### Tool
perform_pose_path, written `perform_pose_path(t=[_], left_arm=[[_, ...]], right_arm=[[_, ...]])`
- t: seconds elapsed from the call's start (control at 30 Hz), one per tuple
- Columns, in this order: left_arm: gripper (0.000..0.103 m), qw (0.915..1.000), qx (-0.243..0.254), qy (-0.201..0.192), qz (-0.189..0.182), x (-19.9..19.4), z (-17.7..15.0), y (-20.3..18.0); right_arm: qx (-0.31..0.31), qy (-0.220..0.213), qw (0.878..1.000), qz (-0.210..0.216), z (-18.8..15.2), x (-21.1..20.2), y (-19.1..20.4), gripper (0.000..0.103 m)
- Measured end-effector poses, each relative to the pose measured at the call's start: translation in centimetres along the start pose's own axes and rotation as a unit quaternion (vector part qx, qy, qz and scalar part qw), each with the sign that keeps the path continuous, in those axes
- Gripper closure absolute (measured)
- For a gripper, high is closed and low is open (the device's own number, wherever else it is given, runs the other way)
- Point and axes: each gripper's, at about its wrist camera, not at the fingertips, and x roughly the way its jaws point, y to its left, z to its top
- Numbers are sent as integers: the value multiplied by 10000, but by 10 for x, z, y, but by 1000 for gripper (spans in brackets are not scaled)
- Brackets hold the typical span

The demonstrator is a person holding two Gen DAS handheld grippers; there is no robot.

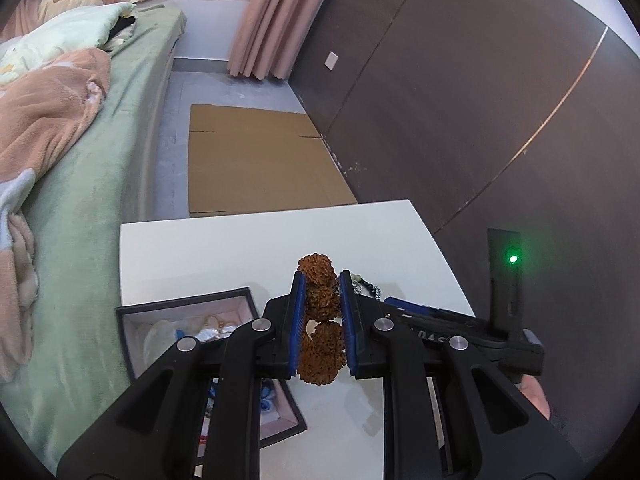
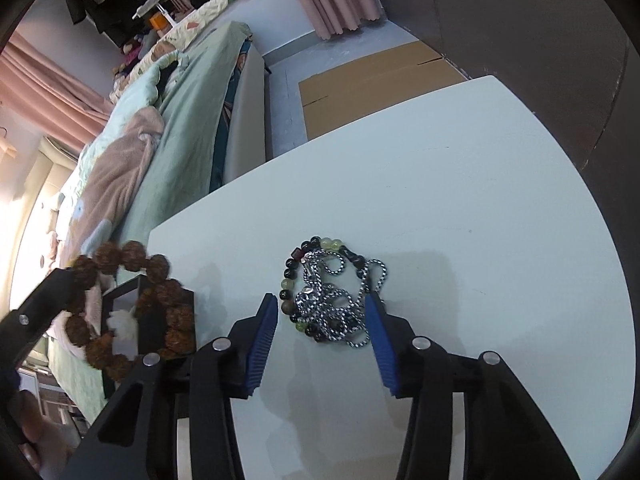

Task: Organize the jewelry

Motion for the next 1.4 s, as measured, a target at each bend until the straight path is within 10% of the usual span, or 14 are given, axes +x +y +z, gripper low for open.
perform_pose_path(t=[0.23, 0.43, 1.23, 1.4], left_arm=[[86, 9999, -71, -113, -17, -15, 0, 8], [86, 9997, -55, -217, -23, -31, 1, 7], [85, 9989, -164, -425, 93, -90, -12, 37], [49, 9985, -203, -474, 197, -95, -11, 43]], right_arm=[[-442, 12, 9985, -327, 1, 12, 23, 65], [-638, 72, 9958, -647, 1, 15, 30, 98], [-669, -1287, 9887, 381, -15, -127, 71, 98], [-864, -1470, 9848, 330, -11, -149, 88, 98]])
